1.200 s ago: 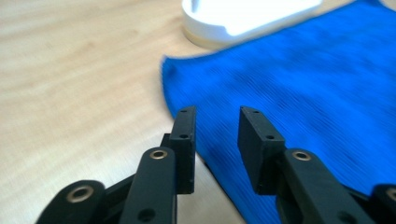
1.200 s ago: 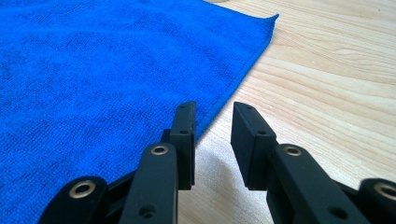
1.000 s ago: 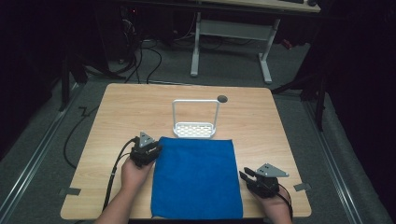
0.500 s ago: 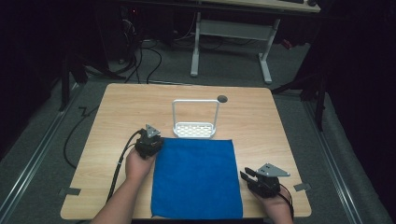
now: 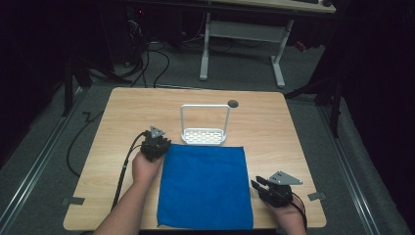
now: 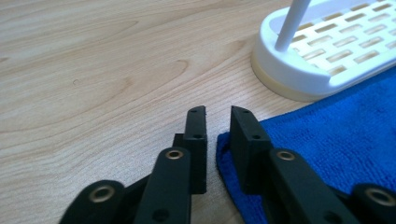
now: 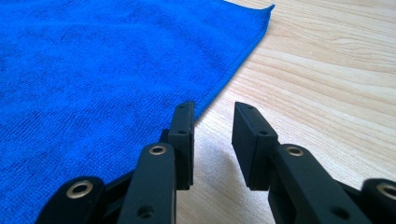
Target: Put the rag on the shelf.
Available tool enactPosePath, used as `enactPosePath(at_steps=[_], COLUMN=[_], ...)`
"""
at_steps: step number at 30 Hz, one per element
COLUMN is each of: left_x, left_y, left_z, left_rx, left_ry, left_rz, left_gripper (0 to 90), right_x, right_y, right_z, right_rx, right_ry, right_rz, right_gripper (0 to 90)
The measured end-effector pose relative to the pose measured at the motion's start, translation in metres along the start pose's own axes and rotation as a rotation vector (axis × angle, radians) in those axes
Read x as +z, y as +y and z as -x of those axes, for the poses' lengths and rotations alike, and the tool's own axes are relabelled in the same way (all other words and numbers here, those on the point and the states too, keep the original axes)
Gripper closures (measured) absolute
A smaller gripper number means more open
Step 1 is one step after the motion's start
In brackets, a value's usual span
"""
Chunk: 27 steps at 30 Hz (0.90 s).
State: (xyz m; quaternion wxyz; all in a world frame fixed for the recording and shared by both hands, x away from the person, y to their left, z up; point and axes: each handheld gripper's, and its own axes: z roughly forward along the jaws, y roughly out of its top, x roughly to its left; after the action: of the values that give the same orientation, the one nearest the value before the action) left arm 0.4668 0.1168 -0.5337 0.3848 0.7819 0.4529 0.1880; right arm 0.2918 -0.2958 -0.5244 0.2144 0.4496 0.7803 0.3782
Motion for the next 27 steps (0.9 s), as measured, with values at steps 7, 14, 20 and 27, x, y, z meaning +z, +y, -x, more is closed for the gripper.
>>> enactPosePath(at_steps=[7, 14, 20, 27], left_x=[-0.003, -0.002, -0.001, 0.002], left_y=[-0.003, -0.002, -0.002, 0.0], left_z=[-0.008, -0.009, -0.007, -0.005], left_rx=[-0.072, -0.079, -0.068, -0.042], left_ry=[-0.051, -0.07, -0.075, -0.096], left_rz=[0.032, 0.029, 0.022, -0.008], left_gripper=[89.8, 79.2, 69.3, 65.1], right_x=[0.0, 0.008, 0.022, 0.067], right_y=[0.001, 0.013, 0.03, 0.065], right_z=[0.002, 0.003, 0.005, 0.024], right_rx=[0.017, 0.037, 0.025, 0.068], right_ry=[-0.013, -0.012, -0.027, -0.073], right_rz=[0.016, 0.023, 0.021, -0.011], right_gripper=[69.8, 67.4, 67.2, 64.2])
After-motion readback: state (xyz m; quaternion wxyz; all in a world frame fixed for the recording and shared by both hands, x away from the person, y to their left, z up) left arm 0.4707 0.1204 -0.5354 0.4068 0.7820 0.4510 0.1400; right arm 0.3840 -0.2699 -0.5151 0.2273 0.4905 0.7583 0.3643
